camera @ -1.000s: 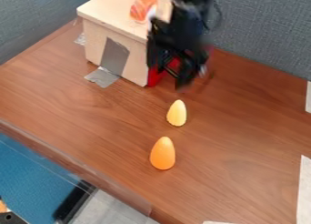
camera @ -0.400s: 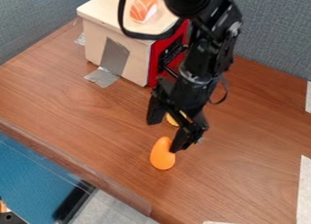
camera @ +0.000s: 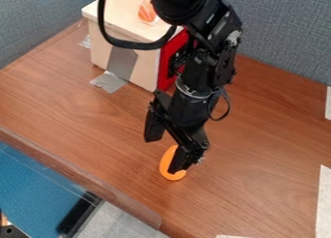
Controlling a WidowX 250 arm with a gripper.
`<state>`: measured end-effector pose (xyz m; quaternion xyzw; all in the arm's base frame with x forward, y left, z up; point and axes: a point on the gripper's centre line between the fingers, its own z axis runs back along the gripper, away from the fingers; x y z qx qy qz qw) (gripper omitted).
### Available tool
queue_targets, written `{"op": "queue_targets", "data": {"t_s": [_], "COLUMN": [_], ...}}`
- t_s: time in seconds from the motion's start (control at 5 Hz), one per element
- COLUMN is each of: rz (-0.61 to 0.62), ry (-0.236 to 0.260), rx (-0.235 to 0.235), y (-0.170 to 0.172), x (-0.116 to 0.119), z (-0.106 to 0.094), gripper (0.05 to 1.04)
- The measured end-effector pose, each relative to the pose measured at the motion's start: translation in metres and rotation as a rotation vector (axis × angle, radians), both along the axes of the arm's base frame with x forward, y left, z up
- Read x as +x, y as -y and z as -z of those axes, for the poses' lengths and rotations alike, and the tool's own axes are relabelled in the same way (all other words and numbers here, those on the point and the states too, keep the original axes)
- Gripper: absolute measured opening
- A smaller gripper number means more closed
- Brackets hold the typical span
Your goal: Move the object away from each other
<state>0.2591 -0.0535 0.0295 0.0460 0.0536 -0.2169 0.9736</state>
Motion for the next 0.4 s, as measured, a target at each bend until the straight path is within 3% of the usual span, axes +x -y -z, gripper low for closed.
{"op": "queue_targets", "data": {"t_s": [0.4], "rz": [-0.015], "ry": [-0.026], "rx": [0.016], "y": [-0.0003], "x": [0.0124], "z": [0.0224], "gripper": [1.001]}}
